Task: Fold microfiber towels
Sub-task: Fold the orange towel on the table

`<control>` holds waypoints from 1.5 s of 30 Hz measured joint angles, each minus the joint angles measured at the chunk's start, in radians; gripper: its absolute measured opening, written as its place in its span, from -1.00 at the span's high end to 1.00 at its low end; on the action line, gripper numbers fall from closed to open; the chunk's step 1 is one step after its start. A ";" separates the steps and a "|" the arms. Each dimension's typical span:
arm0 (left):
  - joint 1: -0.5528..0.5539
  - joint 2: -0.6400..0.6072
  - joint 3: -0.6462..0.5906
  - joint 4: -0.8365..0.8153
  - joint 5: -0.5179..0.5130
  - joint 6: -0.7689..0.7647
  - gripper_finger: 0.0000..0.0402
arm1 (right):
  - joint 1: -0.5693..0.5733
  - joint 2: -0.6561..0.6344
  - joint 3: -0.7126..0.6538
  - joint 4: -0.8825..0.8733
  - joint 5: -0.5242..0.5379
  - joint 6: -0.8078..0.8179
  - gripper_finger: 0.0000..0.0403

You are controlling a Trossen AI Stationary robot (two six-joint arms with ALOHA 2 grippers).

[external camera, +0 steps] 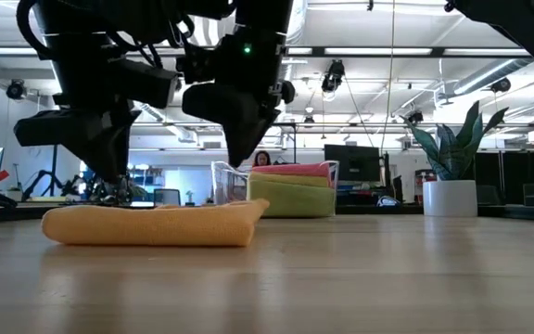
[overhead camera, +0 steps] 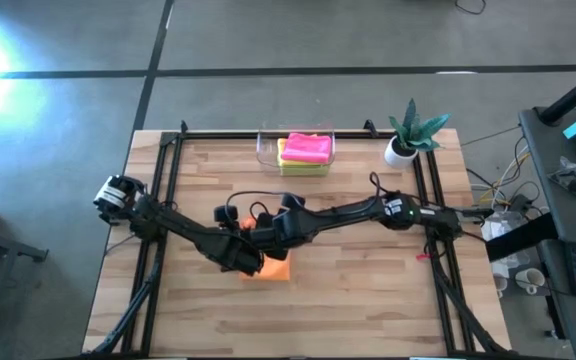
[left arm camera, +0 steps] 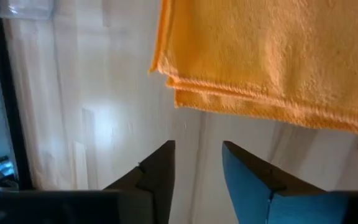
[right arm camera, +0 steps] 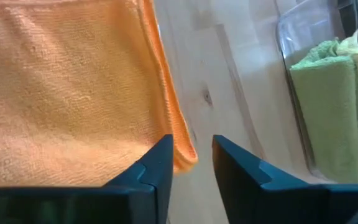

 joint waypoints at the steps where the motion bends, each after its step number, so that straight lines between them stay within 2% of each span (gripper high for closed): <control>1: 0.000 0.000 0.002 -0.006 0.011 0.000 0.41 | -0.003 0.000 0.000 0.004 -0.003 -0.001 0.46; 8: -0.002 -0.047 0.006 -0.088 0.057 0.000 0.40 | -0.020 -0.046 0.000 -0.044 -0.007 -0.032 0.34; 15: -0.003 -0.212 -0.040 -0.068 0.035 -0.106 0.40 | -0.031 -0.176 -0.026 -0.185 -0.003 -0.035 0.34; 18: 0.003 -0.317 -0.101 0.014 0.006 -0.153 0.40 | -0.030 -0.239 -0.083 -0.196 -0.004 -0.023 0.36; 21: 0.012 -0.426 -0.186 0.161 0.012 -0.184 0.40 | -0.019 -0.322 -0.196 -0.183 -0.007 0.030 0.39; 25: 0.013 -0.541 -0.289 0.394 0.063 -0.190 0.40 | -0.004 -0.431 -0.395 -0.072 -0.025 0.123 0.40; 28: 0.013 -0.590 -0.345 0.519 0.074 -0.220 0.40 | 0.001 -0.503 -0.536 0.088 -0.093 0.168 0.40; 34: 0.049 -0.596 -0.414 0.576 0.077 -0.238 0.40 | 0.000 -0.580 -0.742 0.375 -0.180 0.240 0.40; 37: 0.105 -0.575 -0.427 0.584 0.115 -0.233 0.40 | 0.000 -0.585 -0.782 0.414 -0.205 0.261 0.40; 40: 0.187 -0.555 -0.435 0.613 0.196 -0.179 0.40 | 0.000 -0.587 -0.804 0.413 -0.218 0.265 0.40; 45: 0.379 -0.505 -0.436 0.661 0.435 -0.097 0.40 | 0.000 -0.587 -0.823 0.413 -0.218 0.254 0.40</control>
